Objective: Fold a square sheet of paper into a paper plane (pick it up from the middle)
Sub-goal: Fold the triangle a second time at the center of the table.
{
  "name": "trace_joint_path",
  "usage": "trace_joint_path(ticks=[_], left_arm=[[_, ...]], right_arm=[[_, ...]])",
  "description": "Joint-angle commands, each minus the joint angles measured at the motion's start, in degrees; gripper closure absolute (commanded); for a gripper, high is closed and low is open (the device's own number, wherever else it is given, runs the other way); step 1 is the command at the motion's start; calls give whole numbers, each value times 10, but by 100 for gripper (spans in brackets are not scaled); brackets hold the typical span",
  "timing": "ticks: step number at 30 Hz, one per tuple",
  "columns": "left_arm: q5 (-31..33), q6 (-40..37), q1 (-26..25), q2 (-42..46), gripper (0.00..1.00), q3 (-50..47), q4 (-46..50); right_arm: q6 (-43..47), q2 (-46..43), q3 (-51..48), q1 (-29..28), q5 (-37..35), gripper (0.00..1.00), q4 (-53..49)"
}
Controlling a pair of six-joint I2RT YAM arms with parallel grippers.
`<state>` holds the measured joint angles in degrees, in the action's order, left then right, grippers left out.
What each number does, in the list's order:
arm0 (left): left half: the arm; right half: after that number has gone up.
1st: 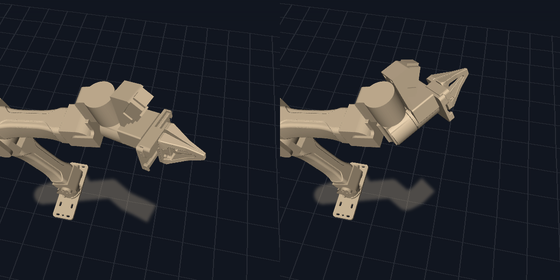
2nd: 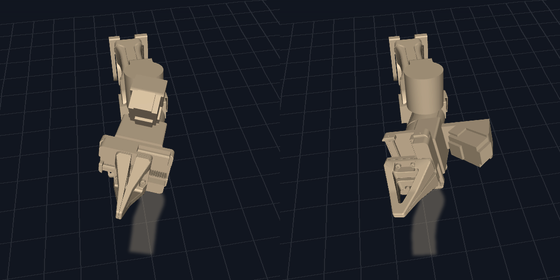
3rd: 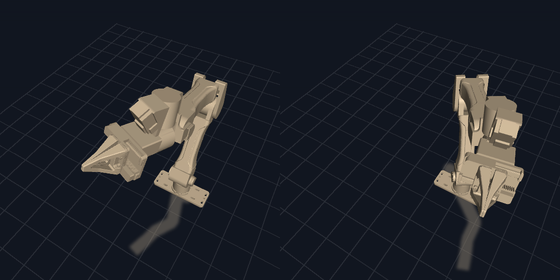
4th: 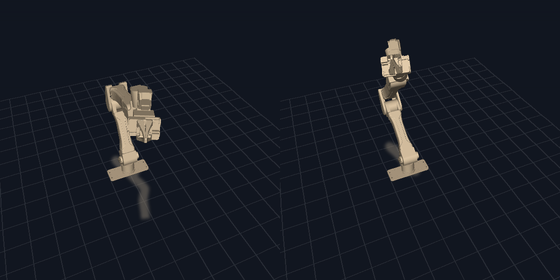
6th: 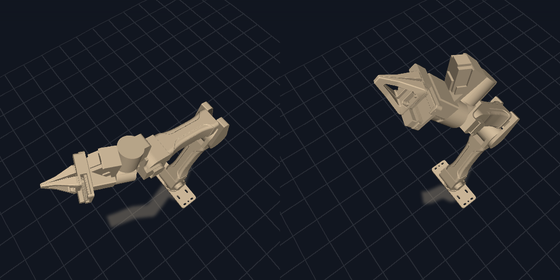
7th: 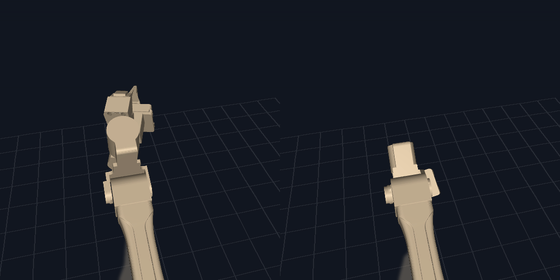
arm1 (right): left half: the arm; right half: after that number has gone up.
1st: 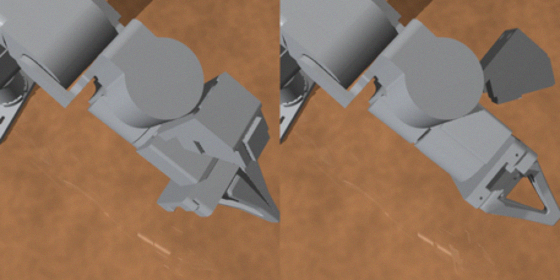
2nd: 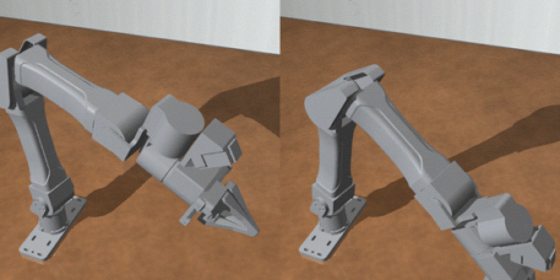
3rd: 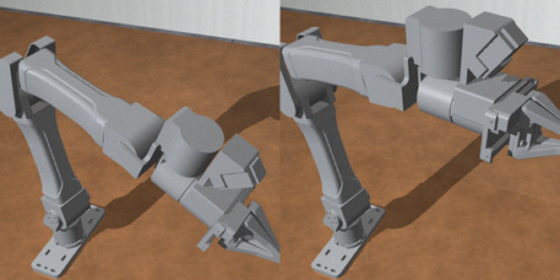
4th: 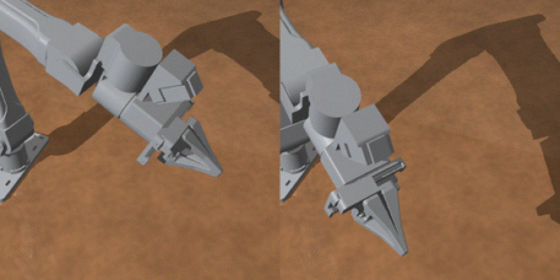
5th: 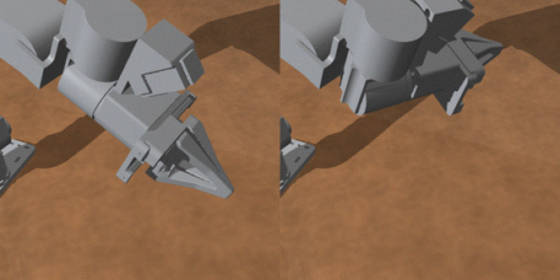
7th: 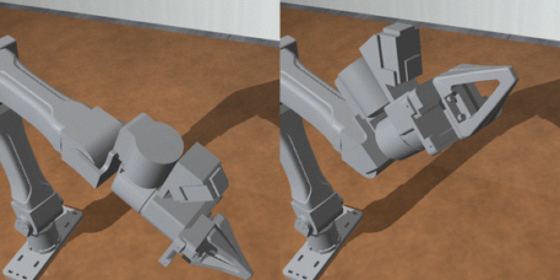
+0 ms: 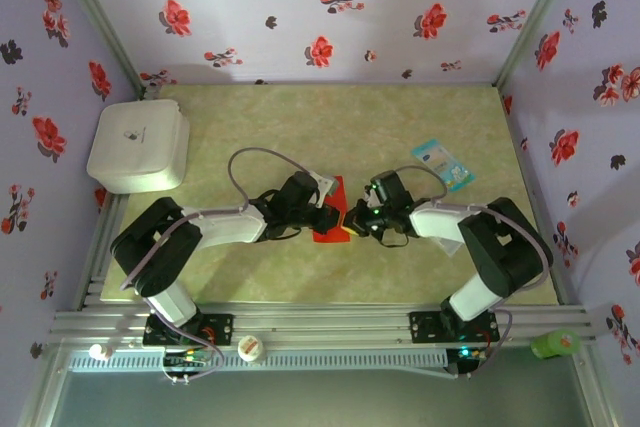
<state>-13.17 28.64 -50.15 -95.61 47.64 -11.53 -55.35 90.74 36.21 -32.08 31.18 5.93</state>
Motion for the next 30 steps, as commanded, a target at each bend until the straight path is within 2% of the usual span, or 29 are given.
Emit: trace_joint_path(ticks=[1, 10, 16, 21, 24, 30], left_arm=[[-7, 8, 4, -8, 100, 9, -5], [-6, 3, 7, -7, 100, 8, 9], [-6, 16, 13, -6, 100, 1, -6], [-8, 35, 24, -17, 100, -4, -28], [-8, 38, 24, -19, 100, -3, -30], [-8, 49, 24, -21, 100, -10, -43]], right_arm=[[10, 18, 17, -8, 3, 100, -11], [36, 47, 29, -11, -60, 100, -88], [77, 40, 45, -11, -113, 100, -177], [102, 44, 63, -11, -125, 100, -213], [101, 37, 68, -11, -120, 100, -209], [71, 5, 47, -11, -76, 100, -128]])
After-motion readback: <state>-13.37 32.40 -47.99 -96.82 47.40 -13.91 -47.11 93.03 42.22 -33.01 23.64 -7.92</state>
